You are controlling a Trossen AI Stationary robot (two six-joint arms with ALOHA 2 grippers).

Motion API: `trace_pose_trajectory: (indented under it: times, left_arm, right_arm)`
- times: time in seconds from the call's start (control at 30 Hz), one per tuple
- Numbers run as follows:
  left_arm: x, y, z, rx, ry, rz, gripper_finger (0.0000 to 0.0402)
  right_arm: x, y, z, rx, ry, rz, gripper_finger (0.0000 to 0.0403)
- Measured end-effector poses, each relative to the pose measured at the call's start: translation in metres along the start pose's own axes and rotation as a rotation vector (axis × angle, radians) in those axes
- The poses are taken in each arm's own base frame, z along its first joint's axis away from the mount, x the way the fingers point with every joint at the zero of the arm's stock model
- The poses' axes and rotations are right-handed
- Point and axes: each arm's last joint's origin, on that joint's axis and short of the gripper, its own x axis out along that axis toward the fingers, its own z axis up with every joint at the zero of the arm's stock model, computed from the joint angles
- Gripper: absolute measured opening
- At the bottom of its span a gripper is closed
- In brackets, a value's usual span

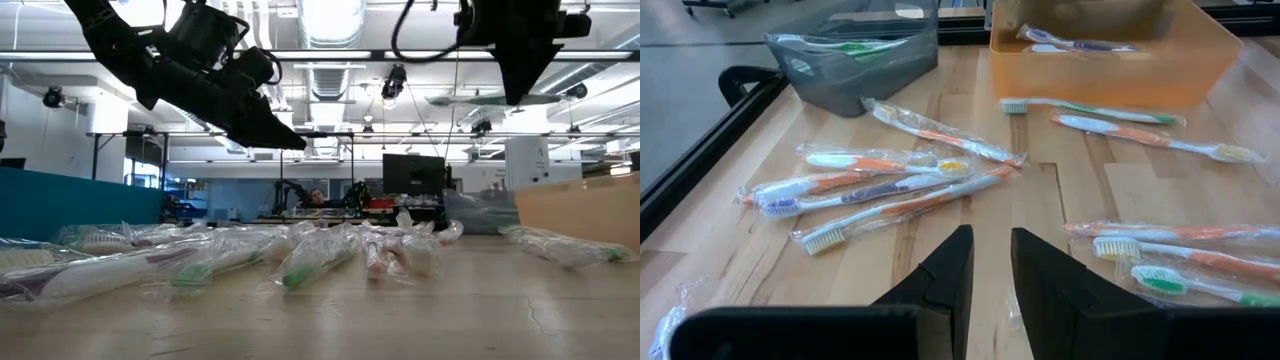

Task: Pick & Place Toothbrushes
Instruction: Put the green toothbrush into the black bin

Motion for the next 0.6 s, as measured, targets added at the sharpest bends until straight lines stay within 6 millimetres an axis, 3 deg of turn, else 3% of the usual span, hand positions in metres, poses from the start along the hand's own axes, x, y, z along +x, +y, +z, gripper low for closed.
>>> trace_pose_trajectory:
  times: [0.6]
  left_arm:
    - [0.0,0.0,0.0,0.0,0.0,0.0,0.0074]
  right_arm:
    - [0.068,-0.052,0.04,-0.176,0.151,-0.246,0.0022]
